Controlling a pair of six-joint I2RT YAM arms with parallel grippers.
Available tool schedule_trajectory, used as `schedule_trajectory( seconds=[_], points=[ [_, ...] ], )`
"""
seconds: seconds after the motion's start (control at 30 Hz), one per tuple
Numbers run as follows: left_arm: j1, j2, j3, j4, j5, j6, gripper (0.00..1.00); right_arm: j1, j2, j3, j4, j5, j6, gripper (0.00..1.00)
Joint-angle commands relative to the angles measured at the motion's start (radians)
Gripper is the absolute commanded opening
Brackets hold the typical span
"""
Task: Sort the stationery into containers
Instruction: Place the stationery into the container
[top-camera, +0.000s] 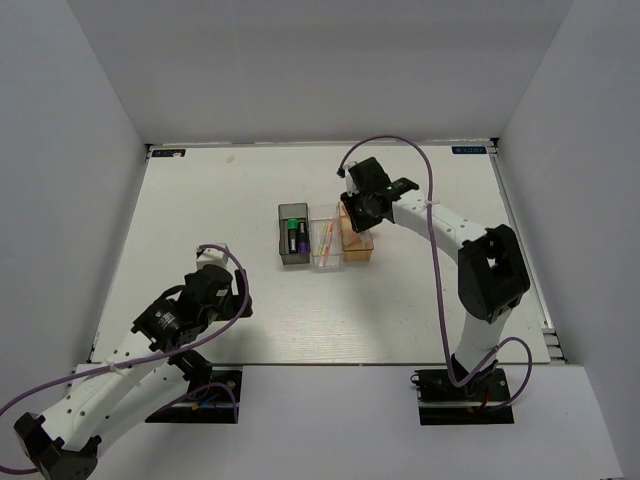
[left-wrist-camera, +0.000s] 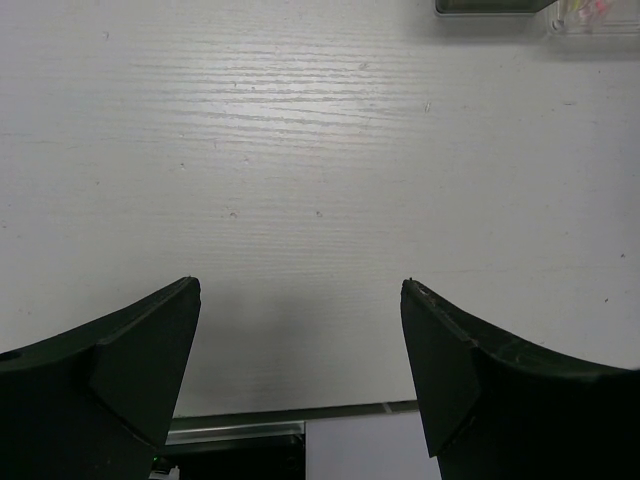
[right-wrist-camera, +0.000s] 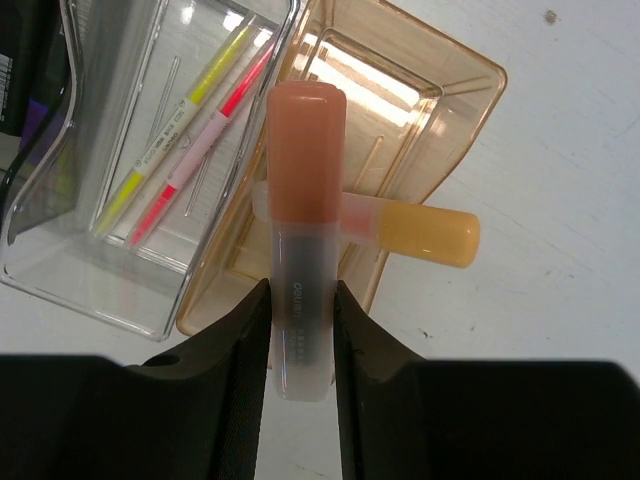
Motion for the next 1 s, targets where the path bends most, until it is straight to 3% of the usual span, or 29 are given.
schedule_trajectory(
  seconds=[0.0,0.23,0.53,0.57,0.67,0.7,0.8,0.97],
  points=[
    [0.006,-0.002,-0.005,0.016,0.007,0.007,0.92,-0.014,0.019,0.063,-0.021,-0.038,0.043,0.22],
    [0.008,0.009,0.001,0.022,0.01,0.008,0.92,-0.035,0.023,0.077,-0.054,-0.078,0.043,0.43],
    [0.008,0.046,0.026,0.036,0.022,0.022,0.95,-0.049,-0.09,0.041,-0.094,-0.15,0.02,0.54],
    [0.008,0.049,0.039,0.036,0.033,0.025,1.0,-0.048,-0.14,-0.002,-0.065,-0.153,0.011,0.69],
    [0.011,0.075,0.056,0.051,0.073,0.054,1.0,-0.049,-0.289,-0.097,0.009,-0.106,0.01,0.81],
    [0.012,0.079,0.067,0.072,0.086,0.056,1.0,-0.046,-0.322,-0.123,0.026,-0.069,0.01,0.9],
    [0.015,0.118,0.096,0.079,0.119,0.076,1.0,-0.049,-0.463,-0.275,0.103,0.078,0.001,0.9],
    [0.017,0.162,0.154,0.088,0.143,0.112,1.0,-0.054,-0.644,-0.377,0.125,0.162,-0.099,0.9]
  ],
)
